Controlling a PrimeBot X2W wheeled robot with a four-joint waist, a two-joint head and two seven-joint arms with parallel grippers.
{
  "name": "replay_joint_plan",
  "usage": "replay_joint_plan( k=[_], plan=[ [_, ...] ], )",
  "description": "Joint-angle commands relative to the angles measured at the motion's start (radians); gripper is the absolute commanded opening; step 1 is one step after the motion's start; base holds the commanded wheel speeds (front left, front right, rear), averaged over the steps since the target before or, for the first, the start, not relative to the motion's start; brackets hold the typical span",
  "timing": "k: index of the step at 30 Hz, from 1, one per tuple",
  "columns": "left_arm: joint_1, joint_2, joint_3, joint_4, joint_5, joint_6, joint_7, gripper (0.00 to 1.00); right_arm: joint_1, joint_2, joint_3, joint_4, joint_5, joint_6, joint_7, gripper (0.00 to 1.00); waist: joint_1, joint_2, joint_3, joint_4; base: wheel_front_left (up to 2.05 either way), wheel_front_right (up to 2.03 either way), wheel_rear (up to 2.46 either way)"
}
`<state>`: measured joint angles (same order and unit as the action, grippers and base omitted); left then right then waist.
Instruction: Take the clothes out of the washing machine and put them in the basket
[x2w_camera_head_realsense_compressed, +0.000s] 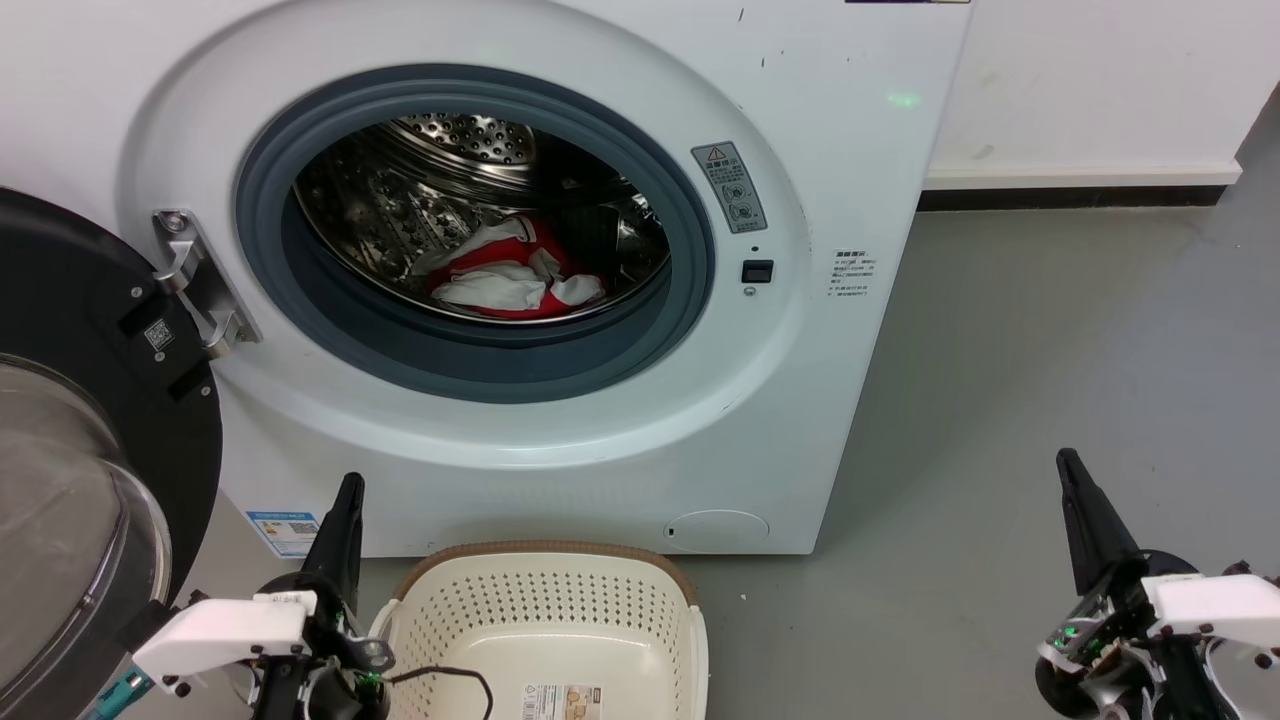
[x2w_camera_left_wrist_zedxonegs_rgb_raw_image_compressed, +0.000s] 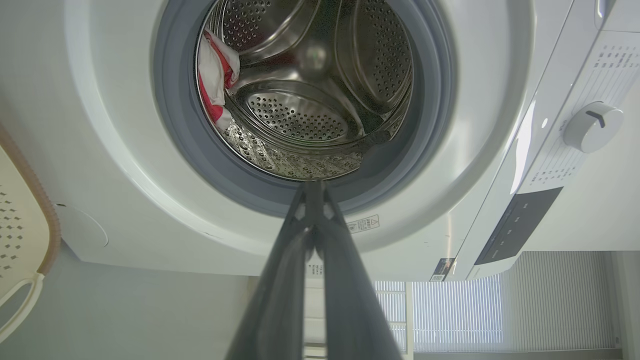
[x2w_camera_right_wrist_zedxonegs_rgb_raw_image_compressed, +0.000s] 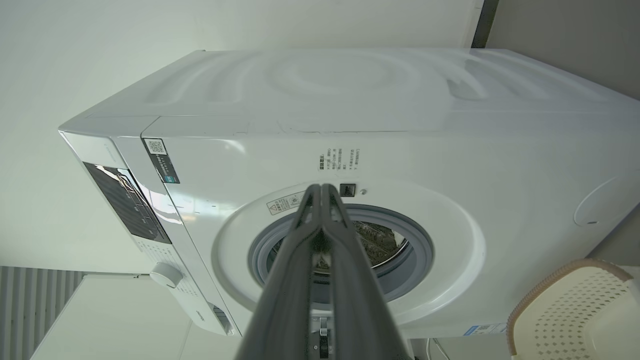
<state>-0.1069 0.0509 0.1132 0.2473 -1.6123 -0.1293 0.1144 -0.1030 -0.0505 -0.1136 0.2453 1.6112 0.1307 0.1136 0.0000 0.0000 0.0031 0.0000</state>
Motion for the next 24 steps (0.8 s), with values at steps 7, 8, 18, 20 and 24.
replay_joint_plan(
  k=[7, 8, 18, 20, 24],
  plan=[
    [0.033, -0.002, -0.008, 0.033, 0.002, 0.001, -0.01, 1.0, 0.032, 0.003, 0.007, 0.029, -0.006, 0.0, -0.009, 1.0, 0.0, 0.0, 0.001, 0.0, 0.0, 0.0, 0.0],
    [0.035, -0.002, -0.01, 0.029, 0.003, 0.001, -0.015, 1.0, 0.033, 0.003, 0.009, 0.026, -0.01, 0.0, -0.015, 1.0, 0.0, 0.0, 0.001, 0.0, 0.0, 0.0, 0.0],
    [0.046, -0.002, -0.004, 0.009, 0.044, 0.001, -0.065, 1.0, 0.048, 0.002, 0.023, 0.005, -0.057, 0.0, -0.064, 1.0, 0.0, 0.0, 0.001, -0.001, 0.0, 0.0, 0.0],
    [0.047, -0.002, 0.002, 0.012, 0.061, 0.001, -0.074, 1.0, 0.049, 0.002, 0.019, 0.005, -0.082, 0.0, -0.074, 1.0, 0.0, 0.0, 0.001, -0.002, 0.0, 0.0, 0.0],
    [0.047, -0.002, 0.02, 0.019, 0.111, 0.001, -0.092, 1.0, 0.048, 0.002, 0.003, 0.013, -0.157, 0.0, -0.091, 1.0, 0.0, 0.0, 0.0, -0.002, 0.0, 0.0, 0.0]
  ],
)
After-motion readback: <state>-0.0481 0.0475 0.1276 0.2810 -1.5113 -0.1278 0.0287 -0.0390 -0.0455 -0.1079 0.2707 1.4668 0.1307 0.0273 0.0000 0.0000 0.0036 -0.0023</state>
